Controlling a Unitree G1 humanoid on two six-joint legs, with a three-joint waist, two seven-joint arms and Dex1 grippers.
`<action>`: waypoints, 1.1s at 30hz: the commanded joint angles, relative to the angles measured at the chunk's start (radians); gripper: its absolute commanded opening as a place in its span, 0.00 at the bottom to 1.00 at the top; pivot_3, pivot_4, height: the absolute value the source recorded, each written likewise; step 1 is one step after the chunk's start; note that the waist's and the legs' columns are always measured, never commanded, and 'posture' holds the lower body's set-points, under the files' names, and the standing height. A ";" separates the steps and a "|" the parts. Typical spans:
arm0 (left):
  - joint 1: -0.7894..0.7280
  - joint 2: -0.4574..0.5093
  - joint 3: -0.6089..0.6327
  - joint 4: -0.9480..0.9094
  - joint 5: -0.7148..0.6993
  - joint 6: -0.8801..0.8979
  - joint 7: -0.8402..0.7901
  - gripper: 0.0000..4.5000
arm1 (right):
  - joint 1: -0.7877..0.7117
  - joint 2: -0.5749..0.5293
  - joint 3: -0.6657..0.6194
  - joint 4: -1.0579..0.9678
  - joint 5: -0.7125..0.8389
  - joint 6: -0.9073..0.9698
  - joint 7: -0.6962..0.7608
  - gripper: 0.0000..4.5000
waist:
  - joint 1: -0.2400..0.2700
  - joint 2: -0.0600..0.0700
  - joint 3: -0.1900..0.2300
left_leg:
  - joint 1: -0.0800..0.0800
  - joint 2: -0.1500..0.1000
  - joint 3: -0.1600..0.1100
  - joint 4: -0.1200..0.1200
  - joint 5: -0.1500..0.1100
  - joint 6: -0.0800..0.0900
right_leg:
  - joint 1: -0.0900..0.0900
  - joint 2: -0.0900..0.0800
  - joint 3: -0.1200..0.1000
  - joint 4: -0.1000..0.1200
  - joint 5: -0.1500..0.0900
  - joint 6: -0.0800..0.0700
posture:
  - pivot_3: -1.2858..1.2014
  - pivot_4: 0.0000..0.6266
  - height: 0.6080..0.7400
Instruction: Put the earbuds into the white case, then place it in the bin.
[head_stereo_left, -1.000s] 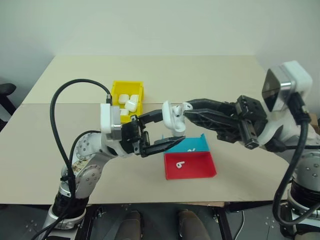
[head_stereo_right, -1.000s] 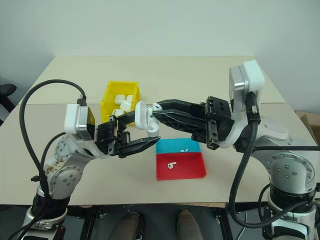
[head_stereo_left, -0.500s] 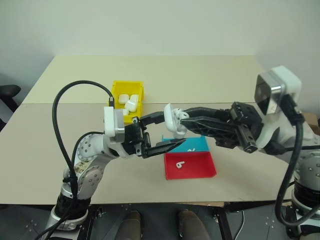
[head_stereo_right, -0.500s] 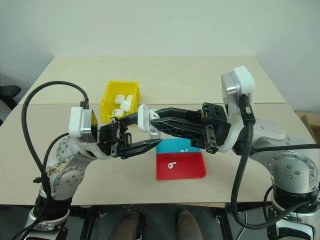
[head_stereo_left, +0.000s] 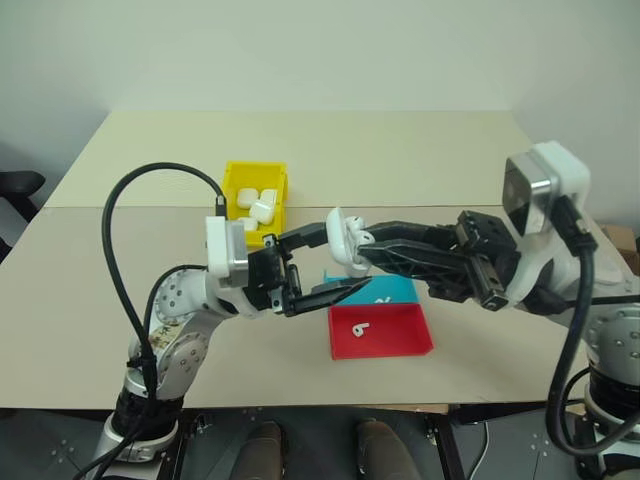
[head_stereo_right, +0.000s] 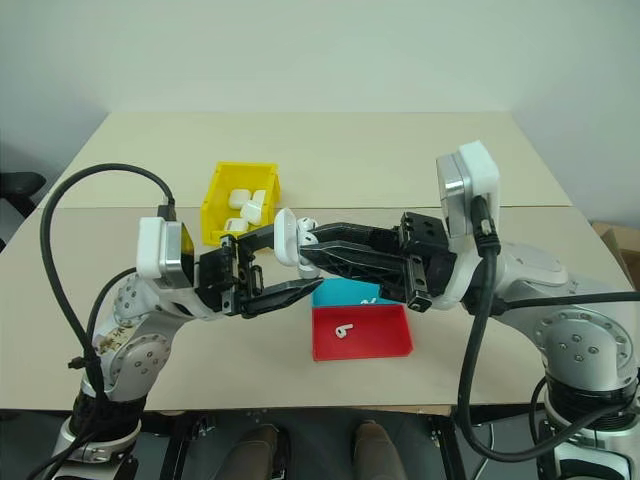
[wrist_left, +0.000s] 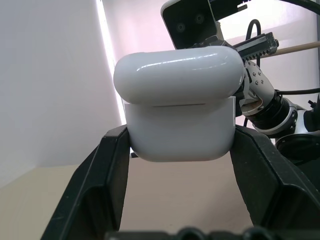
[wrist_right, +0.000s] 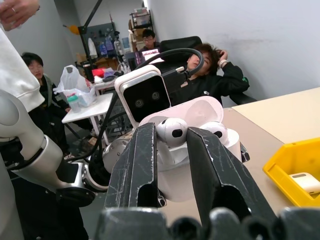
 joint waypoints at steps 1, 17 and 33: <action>-0.003 -0.009 0.017 -0.024 -0.002 -0.026 -0.001 0.61 | 0.003 -0.011 -0.002 -0.036 -0.007 -0.010 0.004 0.22 | 0.000 0.000 0.000 | 0.000 0.000 0.000 0.000 0.000 0.000 | 0.000 0.000 0.000 0.000 0.000 0.000 | 0.52 0.24 1.00; -0.015 -0.012 -0.001 0.081 0.082 -0.045 -0.029 0.61 | -0.011 -0.095 -0.067 0.025 -0.152 -0.063 0.152 0.67 | 0.001 0.000 0.000 | 0.000 0.000 0.000 0.000 0.000 0.000 | 0.000 0.000 0.000 0.000 0.000 0.000 | 0.52 0.24 1.00; -0.146 -0.109 -0.163 0.308 0.406 -0.183 0.016 0.61 | -0.287 -0.120 0.200 0.087 -0.480 -0.061 0.280 0.01 | 0.003 0.000 0.000 | -0.007 0.000 -0.001 0.000 0.000 0.000 | -0.002 -0.001 -0.001 -0.007 0.002 0.002 | 0.52 0.24 1.00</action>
